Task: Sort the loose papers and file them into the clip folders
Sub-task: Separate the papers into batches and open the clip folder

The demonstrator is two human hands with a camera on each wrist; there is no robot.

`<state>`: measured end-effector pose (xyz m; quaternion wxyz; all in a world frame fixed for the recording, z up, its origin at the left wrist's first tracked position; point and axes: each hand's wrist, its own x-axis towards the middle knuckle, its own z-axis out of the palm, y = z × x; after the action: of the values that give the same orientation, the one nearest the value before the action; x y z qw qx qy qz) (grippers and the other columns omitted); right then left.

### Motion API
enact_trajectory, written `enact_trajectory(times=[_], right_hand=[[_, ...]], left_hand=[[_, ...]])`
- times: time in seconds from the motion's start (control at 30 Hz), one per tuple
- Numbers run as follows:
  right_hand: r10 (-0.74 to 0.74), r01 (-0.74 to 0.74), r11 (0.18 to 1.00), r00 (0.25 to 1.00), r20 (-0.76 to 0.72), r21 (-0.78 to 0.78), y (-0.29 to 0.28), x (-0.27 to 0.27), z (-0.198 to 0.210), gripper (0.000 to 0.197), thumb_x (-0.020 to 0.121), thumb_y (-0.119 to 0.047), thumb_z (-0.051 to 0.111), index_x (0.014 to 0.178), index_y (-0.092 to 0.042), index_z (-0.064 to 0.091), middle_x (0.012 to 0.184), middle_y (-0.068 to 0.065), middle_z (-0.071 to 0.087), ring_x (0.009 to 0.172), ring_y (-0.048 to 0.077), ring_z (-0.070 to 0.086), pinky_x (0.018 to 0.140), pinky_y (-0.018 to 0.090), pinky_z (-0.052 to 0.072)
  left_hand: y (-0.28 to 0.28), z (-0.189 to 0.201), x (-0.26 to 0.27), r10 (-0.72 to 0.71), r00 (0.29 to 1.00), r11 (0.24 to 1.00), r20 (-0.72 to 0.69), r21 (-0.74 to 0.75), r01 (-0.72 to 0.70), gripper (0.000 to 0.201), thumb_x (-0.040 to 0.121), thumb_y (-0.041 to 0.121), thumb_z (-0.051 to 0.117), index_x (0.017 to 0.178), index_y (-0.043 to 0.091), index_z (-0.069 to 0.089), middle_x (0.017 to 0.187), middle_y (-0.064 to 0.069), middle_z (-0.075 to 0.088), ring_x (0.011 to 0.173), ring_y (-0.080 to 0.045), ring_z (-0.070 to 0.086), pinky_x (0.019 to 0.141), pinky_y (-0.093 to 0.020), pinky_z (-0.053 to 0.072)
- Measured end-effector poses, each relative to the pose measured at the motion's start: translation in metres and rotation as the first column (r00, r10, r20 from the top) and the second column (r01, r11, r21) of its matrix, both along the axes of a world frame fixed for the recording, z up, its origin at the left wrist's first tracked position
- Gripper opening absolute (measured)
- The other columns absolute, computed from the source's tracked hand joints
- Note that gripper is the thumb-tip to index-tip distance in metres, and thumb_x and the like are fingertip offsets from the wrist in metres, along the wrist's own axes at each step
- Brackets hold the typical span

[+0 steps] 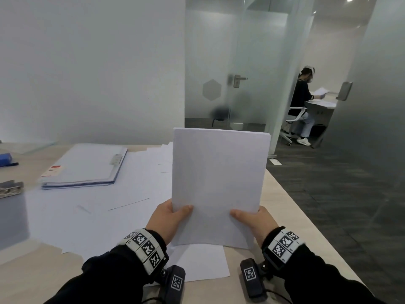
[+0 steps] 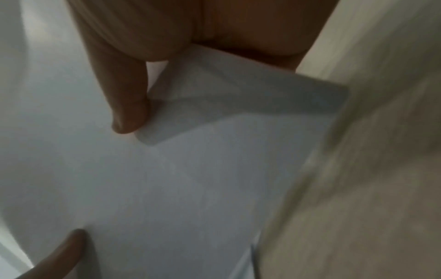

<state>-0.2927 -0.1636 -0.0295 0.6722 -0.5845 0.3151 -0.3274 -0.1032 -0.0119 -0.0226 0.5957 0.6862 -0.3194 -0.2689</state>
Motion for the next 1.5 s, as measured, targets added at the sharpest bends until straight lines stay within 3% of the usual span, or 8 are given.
enact_trajectory(times=[0.23,0.33,0.43,0.7,0.87,1.03,1.27,1.5], right_hand=[[-0.001,-0.030,0.980,0.988,-0.155,-0.197,0.007,0.008,0.016,0.027,0.079,-0.026,0.079,0.098,-0.009,0.071,0.090,0.010,0.076,0.082,0.028,0.073,0.079,0.043,0.059],[0.013,-0.078,0.951,0.977,-0.214,-0.299,0.023,0.023,0.022,0.018,0.087,-0.028,0.071,0.098,-0.013,0.070,0.083,-0.002,0.076,0.076,0.016,0.073,0.068,0.025,0.057],[0.024,-0.093,0.940,0.978,-0.210,-0.327,0.045,0.048,0.028,0.009,0.090,-0.022,0.066,0.089,-0.015,0.071,0.071,-0.006,0.074,0.064,0.009,0.071,0.050,0.010,0.047],[0.150,-0.182,0.960,0.976,-0.156,-0.211,0.104,0.138,0.030,0.012,0.090,-0.022,0.067,0.089,-0.011,0.072,0.073,-0.001,0.076,0.064,0.016,0.072,0.054,0.023,0.054],[0.172,-0.187,0.979,0.972,-0.157,-0.081,0.139,0.210,0.020,0.019,0.086,-0.022,0.072,0.096,-0.005,0.070,0.085,0.006,0.075,0.082,0.027,0.071,0.084,0.040,0.055],[0.197,-0.203,0.979,0.969,-0.151,-0.027,0.180,0.266,0.021,0.033,0.089,-0.022,0.068,0.114,-0.001,0.060,0.108,0.009,0.064,0.096,0.029,0.061,0.083,0.028,0.041],[0.192,-0.205,0.979,0.938,-0.287,-0.016,0.211,0.302,0.011,0.057,0.092,-0.022,0.066,0.133,0.012,0.047,0.126,0.020,0.057,0.120,0.034,0.054,0.084,0.023,0.033],[0.163,-0.187,0.982,0.909,-0.384,-0.027,0.215,0.302,0.010,0.058,0.094,-0.025,0.063,0.135,0.012,0.044,0.138,0.023,0.052,0.126,0.034,0.050,0.087,0.024,0.032]], left_hand=[[0.015,0.014,0.007,0.089,0.996,0.996,0.024,0.005,-0.089,0.011,0.091,0.024,0.068,0.098,0.016,0.072,0.084,0.006,0.077,0.075,-0.010,0.073,0.070,-0.028,0.057],[0.036,0.019,0.018,0.114,0.993,0.993,0.012,-0.007,-0.114,0.009,0.092,0.021,0.067,0.098,0.016,0.071,0.083,0.007,0.077,0.071,-0.007,0.073,0.060,-0.019,0.053],[0.065,0.025,0.034,0.152,0.988,0.988,0.024,0.004,-0.152,0.017,0.089,0.029,0.068,0.104,0.021,0.069,0.090,0.007,0.077,0.083,-0.013,0.074,0.076,-0.030,0.058],[0.175,0.026,0.100,0.344,0.938,0.938,0.028,0.020,-0.345,0.044,0.085,0.036,0.069,0.126,0.033,0.052,0.115,0.009,0.068,0.104,-0.012,0.067,0.092,-0.039,0.054],[0.261,0.011,0.143,0.444,0.819,0.822,0.363,0.199,-0.534,0.013,0.093,0.030,0.063,0.103,0.037,0.064,0.105,0.015,0.068,0.104,-0.006,0.063,0.090,-0.025,0.046],[0.326,-0.008,0.175,0.392,0.772,0.676,0.500,0.413,-0.611,0.032,0.093,0.035,0.059,0.124,0.033,0.061,0.128,0.012,0.059,0.113,-0.008,0.055,0.096,-0.023,0.038],[0.379,-0.027,0.234,0.153,0.805,0.364,0.573,0.724,-0.586,0.075,0.088,0.041,0.049,0.156,0.028,0.018,0.165,0.005,0.011,0.151,-0.020,0.012,0.121,-0.045,0.019],[0.389,-0.026,0.228,-0.016,0.810,0.267,0.586,0.783,-0.561,0.068,0.082,0.057,0.039,0.147,0.045,0.025,0.158,0.008,0.027,0.145,-0.022,0.023,0.112,-0.053,0.024]])
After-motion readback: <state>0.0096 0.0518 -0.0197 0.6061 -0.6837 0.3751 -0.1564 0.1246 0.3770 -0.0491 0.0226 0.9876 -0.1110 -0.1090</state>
